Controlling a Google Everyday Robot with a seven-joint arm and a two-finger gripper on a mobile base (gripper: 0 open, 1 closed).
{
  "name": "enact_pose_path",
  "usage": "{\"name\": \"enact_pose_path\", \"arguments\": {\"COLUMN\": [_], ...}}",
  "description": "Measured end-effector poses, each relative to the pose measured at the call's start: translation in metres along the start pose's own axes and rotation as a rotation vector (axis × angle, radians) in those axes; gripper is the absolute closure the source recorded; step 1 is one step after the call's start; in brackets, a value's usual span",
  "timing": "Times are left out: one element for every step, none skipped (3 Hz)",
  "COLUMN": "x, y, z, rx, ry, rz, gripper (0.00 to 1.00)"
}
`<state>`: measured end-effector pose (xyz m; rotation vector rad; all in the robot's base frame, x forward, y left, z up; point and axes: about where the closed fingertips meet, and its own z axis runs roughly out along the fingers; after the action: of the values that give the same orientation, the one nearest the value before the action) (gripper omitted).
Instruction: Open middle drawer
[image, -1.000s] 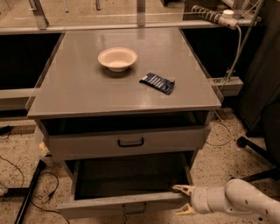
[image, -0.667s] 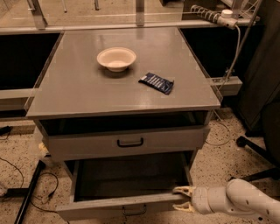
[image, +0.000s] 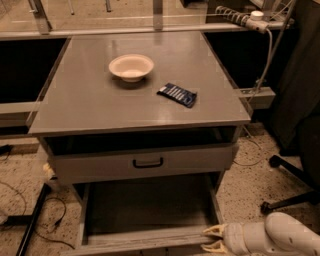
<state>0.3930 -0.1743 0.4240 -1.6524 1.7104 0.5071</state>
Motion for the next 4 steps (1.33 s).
{"name": "enact_pose_path", "arguments": {"x": [-0.003,-0.001,-0.001,-0.001], "y": [0.001,0.016,0.016,0.016], "z": [-0.004,-0.008,-0.008,-0.008], "rx": [0.000,0.001,0.001,0.001], "ry": [0.000,0.002,0.002,0.002], "rz": [0.000,0.014,0.014,0.014], "gripper": [1.00,0.81,0.57,0.34]}}
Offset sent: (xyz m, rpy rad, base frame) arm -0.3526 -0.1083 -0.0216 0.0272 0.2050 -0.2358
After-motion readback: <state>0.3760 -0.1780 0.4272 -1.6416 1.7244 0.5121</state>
